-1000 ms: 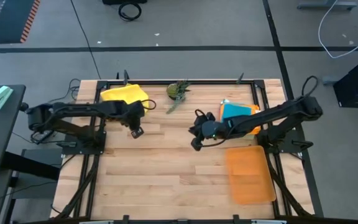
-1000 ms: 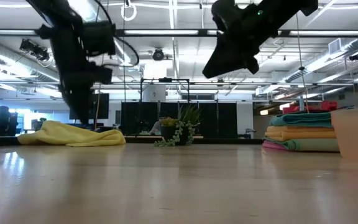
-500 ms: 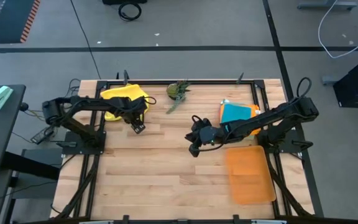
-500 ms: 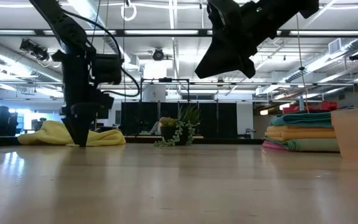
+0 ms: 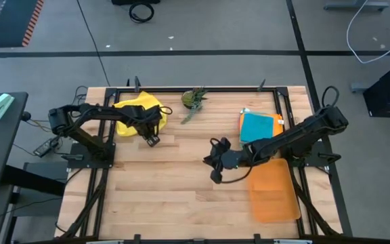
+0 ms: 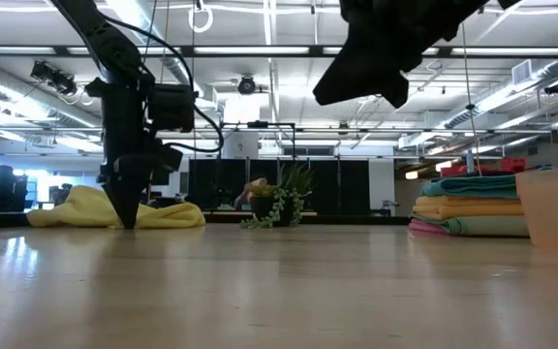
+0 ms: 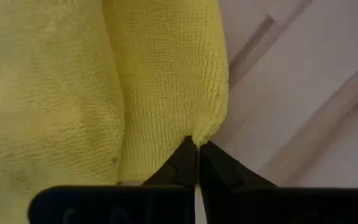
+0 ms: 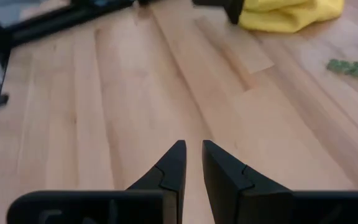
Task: Fold microfiber towels
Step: Fold the yellow microfiber towel
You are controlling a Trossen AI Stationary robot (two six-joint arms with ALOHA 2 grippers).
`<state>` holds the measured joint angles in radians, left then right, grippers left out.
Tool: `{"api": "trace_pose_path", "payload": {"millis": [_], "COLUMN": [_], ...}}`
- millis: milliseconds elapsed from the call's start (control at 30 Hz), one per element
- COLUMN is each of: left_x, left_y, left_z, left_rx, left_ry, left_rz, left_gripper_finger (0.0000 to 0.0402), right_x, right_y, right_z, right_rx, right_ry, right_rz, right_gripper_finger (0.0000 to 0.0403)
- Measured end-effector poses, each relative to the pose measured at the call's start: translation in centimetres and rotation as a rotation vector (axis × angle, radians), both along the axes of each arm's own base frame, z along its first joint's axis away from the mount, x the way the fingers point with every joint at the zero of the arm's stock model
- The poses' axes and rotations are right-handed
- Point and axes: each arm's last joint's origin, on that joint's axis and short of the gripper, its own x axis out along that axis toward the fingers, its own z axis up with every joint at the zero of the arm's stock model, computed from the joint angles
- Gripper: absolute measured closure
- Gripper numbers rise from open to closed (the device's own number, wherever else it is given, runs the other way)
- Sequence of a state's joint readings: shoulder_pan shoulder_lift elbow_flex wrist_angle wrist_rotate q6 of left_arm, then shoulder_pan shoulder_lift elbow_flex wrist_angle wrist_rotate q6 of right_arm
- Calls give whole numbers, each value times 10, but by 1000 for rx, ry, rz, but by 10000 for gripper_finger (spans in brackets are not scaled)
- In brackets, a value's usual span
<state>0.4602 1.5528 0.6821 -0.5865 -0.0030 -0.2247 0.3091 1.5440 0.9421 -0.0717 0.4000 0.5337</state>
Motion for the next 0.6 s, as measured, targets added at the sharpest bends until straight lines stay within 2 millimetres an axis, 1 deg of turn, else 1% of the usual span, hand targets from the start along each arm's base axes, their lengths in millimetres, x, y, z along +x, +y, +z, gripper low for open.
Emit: {"api": "trace_pose_path", "payload": {"millis": [67,133,167,233,300,367,400,433,467,533,600], "left_x": [4,10,14,26,33,38,40,40,37,32,28], "left_y": [-4,-13,-19,-28,-41,-55,-61,-68,-74,-85,-94], "left_z": [7,18,27,58,87,119,138,158,172,191,195], "left_rx": [-40,-116,-147,-175,-175,-156,-144,-129,-121,-86,-82], "left_ry": [-35,-77,-114,-270,-374,-476,-551,-627,-671,-726,-730], "left_rz": [-16,-41,-66,-124,-196,-249,-281,-311,-326,-332,-309], "left_gripper_finger": [383,385,389,394,391,384,382,382,383,392,394], "right_x": [-3,-6,-7,-9,-11,-11,-11,-12,-12,-13,-13], "right_y": [7,13,16,20,23,25,25,25,24,24,23], "right_z": [-1,-2,-3,-3,-3,-3,-3,-4,-5,-5,-6], "right_rx": [-14,-27,-36,-53,-67,-83,-90,-98,-107,-118,-162], "right_ry": [20,33,40,49,53,56,58,64,73,84,97], "right_rz": [29,58,71,96,117,133,139,144,149,154,164], "right_gripper_finger": [342,342,342,342,342,342,342,342,342,342,342]}}
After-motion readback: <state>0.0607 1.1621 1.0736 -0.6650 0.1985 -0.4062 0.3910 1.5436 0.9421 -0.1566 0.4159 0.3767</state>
